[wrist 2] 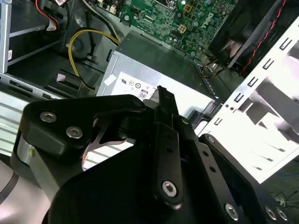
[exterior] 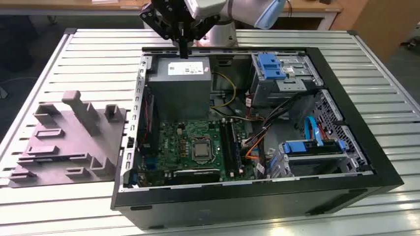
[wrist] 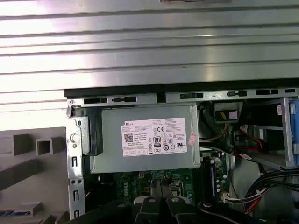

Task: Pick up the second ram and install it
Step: 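Reach for the second ram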

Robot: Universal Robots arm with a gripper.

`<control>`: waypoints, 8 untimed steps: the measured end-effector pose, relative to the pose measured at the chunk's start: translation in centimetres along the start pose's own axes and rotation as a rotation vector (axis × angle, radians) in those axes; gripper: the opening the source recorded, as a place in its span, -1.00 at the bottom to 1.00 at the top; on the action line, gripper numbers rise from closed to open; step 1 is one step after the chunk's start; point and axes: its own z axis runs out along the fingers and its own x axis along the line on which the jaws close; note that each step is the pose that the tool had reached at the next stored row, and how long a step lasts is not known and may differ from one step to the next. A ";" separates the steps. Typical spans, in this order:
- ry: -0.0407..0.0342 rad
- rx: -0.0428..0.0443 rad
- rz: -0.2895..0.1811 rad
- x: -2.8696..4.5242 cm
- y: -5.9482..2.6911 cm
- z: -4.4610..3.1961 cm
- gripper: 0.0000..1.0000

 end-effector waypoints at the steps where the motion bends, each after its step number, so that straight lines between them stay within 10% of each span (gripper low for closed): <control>1: 0.0000 0.0000 0.000 0.00 0.00 0.00 -0.80; 8: 0.0000 0.0000 0.000 0.00 0.00 0.00 -0.80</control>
